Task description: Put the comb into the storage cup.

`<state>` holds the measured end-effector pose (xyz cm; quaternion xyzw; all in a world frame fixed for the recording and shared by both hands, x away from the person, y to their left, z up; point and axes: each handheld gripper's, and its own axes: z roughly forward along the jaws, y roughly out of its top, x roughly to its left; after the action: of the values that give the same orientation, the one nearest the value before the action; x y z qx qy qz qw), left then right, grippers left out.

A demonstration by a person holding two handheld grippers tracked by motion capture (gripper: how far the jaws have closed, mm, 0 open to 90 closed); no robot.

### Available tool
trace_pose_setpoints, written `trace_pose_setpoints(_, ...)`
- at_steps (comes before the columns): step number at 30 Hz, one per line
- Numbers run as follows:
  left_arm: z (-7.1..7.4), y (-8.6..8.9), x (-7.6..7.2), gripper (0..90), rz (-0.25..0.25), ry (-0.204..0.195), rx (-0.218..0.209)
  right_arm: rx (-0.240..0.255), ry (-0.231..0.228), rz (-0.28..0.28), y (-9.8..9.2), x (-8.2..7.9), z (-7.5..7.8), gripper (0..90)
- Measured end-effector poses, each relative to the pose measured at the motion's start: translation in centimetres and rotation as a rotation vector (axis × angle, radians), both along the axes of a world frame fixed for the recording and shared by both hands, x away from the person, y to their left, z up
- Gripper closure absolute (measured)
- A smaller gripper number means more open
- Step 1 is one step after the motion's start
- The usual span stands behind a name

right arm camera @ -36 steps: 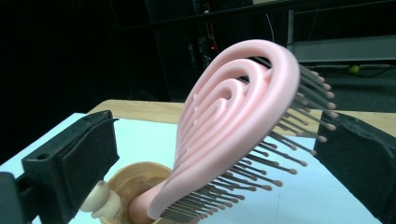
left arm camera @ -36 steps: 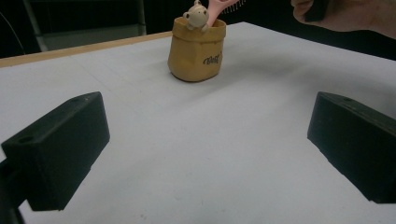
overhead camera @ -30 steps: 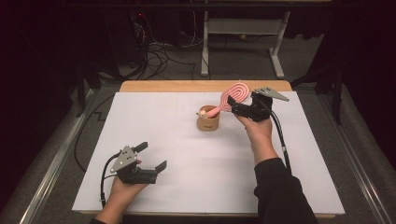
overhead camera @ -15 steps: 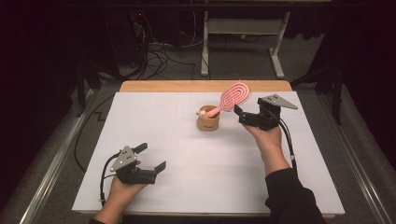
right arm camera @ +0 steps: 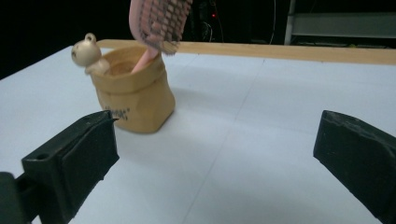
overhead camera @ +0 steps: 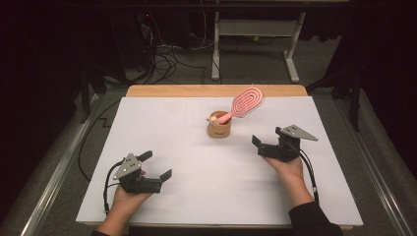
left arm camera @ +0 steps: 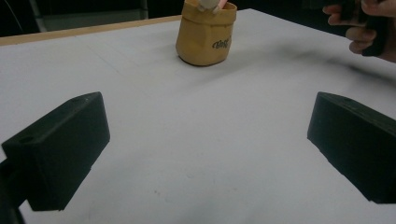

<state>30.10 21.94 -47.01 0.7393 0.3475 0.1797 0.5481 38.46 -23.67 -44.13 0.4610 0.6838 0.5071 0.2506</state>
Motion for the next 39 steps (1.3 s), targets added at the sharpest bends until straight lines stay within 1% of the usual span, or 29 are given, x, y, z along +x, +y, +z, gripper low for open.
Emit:
trace_pose_setpoints(4, 0.0, 0.2, 0.1, 0.0, 0.001, 0.001, -0.002, -0.014, 0.004, 0.002, -0.6, -1.7, -1.2, 0.3)
trace_pose_setpoints(7, 0.0, 0.4, 0.1, 0.0, 0.007, -0.001, -0.006, -0.018, 0.000, 0.005, -1.2, -2.8, -1.6, 0.3)
trace_pose_setpoints(8, 0.1, 0.5, 0.1, 0.0, 0.009, -0.003, -0.008, -0.017, -0.005, 0.010, -1.4, -3.4, -1.7, 0.3)
trace_pose_setpoints(12, 0.1, 0.6, 0.1, 0.0, 0.018, -0.005, -0.012, -0.029, -0.027, 0.022, -2.2, -5.3, -1.8, 0.3)
trace_pose_setpoints(14, 0.2, 0.7, 0.0, 0.0, 0.021, -0.006, -0.014, -0.032, -0.046, 0.023, -2.8, -6.3, -1.8, 0.3)
trace_pose_setpoints(17, 0.2, 0.9, -0.1, 0.0, 0.024, -0.013, -0.004, -0.039, -0.074, 0.021, -3.7, -7.8, -1.7, 0.3)
trace_pose_setpoints(19, 0.2, 1.1, -0.2, 0.0, 0.022, -0.018, -0.008, -0.019, -0.091, 0.016, -4.4, -8.8, -1.7, 0.3)
trace_pose_setpoints(23, 0.4, 1.6, -0.4, 0.0, 0.034, -0.031, -0.010, -0.015, -0.123, 0.008, -5.5, -10.5, -1.5, 0.3)
trace_pose_setpoints(25, 0.3, 1.8, -0.6, 0.0, 0.044, -0.030, -0.011, -0.021, -0.131, 0.005, -6.0, -11.2, -1.4, 0.3)
trace_pose_setpoints(27, 0.1, 1.8, -0.7, 0.0, 0.042, -0.027, -0.002, -0.043, -0.140, 0.001, -6.6, -11.9, -1.4, 0.3)
trace_pose_setpoints(28, 0.1, 1.8, -0.8, 0.0, 0.041, -0.030, 0.004, -0.045, -0.143, -0.001, -6.9, -12.2, -1.4, 0.3)
trace_pose_setpoints(31, 0.2, 1.8, -1.0, 0.0, 0.040, -0.040, -0.005, -0.021, -0.156, -0.019, -7.8, -12.8, -1.2, 0.3)
trace_pose_setpoints(33, 0.4, 1.7, -1.1, 0.0, 0.040, -0.051, -0.006, -0.013, -0.158, -0.024, -7.9, -12.8, -1.2, 0.3)
trace_pose_setpoints(36, 0.4, 1.6, -1.2, 0.0, 0.038, -0.049, -0.005, -0.004, -0.156, -0.028, -7.8, -12.7, -1.2, 0.4)
trace_pose_setpoints(39, 0.5, 1.5, -1.3, 0.0, 0.031, -0.057, 0.009, 0.001, -0.159, -0.027, -7.8, -12.9, -1.2, 0.3)
